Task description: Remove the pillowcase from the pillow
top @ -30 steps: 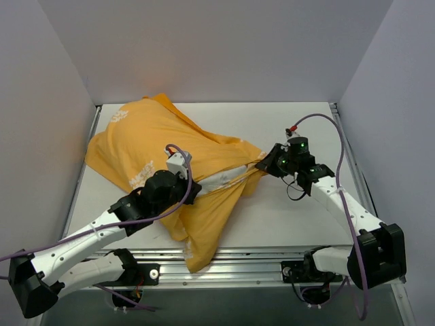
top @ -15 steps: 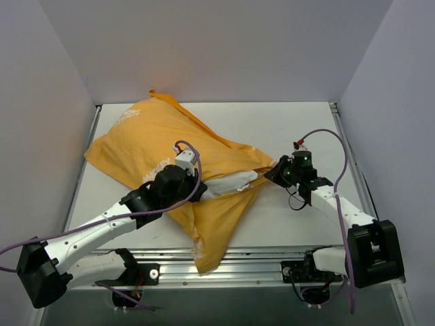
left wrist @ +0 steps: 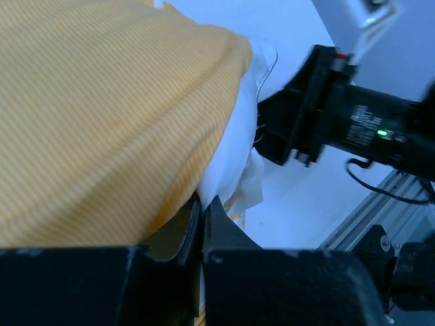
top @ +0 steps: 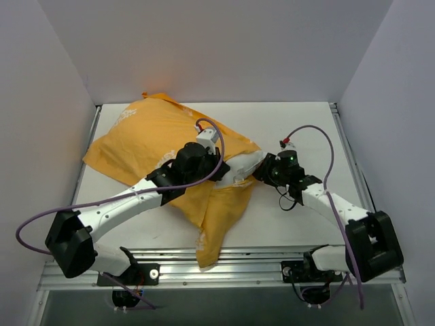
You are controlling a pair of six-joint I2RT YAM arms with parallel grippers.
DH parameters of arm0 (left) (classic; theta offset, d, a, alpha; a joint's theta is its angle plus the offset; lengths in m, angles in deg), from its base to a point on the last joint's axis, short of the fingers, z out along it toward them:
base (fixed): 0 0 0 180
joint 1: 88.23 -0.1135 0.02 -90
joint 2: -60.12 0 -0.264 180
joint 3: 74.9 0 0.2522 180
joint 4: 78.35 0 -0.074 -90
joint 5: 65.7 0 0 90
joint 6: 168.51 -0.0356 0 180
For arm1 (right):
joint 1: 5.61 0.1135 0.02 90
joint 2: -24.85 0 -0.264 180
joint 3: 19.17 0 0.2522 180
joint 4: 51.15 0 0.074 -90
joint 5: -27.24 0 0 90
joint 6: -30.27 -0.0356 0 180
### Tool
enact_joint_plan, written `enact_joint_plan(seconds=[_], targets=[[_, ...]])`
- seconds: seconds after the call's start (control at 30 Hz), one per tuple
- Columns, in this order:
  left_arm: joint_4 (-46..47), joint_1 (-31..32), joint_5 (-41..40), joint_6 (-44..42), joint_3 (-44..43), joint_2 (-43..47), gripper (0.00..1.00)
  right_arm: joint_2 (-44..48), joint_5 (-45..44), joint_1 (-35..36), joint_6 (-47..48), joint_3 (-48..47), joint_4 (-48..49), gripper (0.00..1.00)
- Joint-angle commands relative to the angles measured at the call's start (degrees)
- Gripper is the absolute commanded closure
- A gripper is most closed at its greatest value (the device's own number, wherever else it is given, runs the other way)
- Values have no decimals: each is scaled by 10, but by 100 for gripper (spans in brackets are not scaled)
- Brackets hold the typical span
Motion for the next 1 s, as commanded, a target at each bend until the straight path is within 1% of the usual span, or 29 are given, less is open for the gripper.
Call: enact_joint_plan(seconds=[0.0,0.03,0.07,0.1,0.13,0.23,0.27,0.3,0.33,0.4,0.43,0.53,0.67,0.77,0.8,0.87,0.9,0.97], targets=[[85,-17,-15,-4,-62,-40,98,103,-86,-2,37,-57,-82,58],[84,-19,-12,-5,-76,-49,98,120,-88,-2,42,-73,-104,48],[79,-20,-10,-5,-82,-58,98,152,-86,-1,46,-81,-136,44],[77,-20,-3,-5,-87,-71,98,167,-80,-1,47,-85,-144,41],[78,-20,-2,-4,-95,-76,98,181,-59,1,39,-88,-170,36],[80,-21,6,-1,-111,-92,98,221,-9,18,1,-77,-162,30],[77,-20,7,-1,-116,-96,98,234,-1,27,-10,-63,-154,30],[76,-20,9,-1,-122,-103,98,238,2,51,-21,-56,-149,29],[74,-21,8,-1,-128,-106,98,239,1,67,-38,-49,-124,29],[69,-20,9,0,-141,-115,98,230,-25,104,-50,-34,-109,28],[68,-20,8,1,-145,-118,98,222,-39,143,-53,-31,-94,28],[59,-20,6,3,-159,-125,98,178,-70,203,-63,-25,-59,28],[50,-21,-10,-3,-174,-125,98,113,-86,249,-66,-14,-27,27],[23,-23,-16,-11,-187,-123,98,82,-98,265,-56,-8,-37,37],[19,-24,-20,-15,-190,-122,98,80,-99,269,-52,-5,-41,46],[9,-31,-26,-18,-202,-120,98,88,-101,278,-48,7,-56,55],[6,-35,-28,-18,-205,-119,98,94,-101,278,-46,12,-59,65],[1,-50,-33,-18,-217,-117,98,113,-101,279,-41,26,-74,79]])
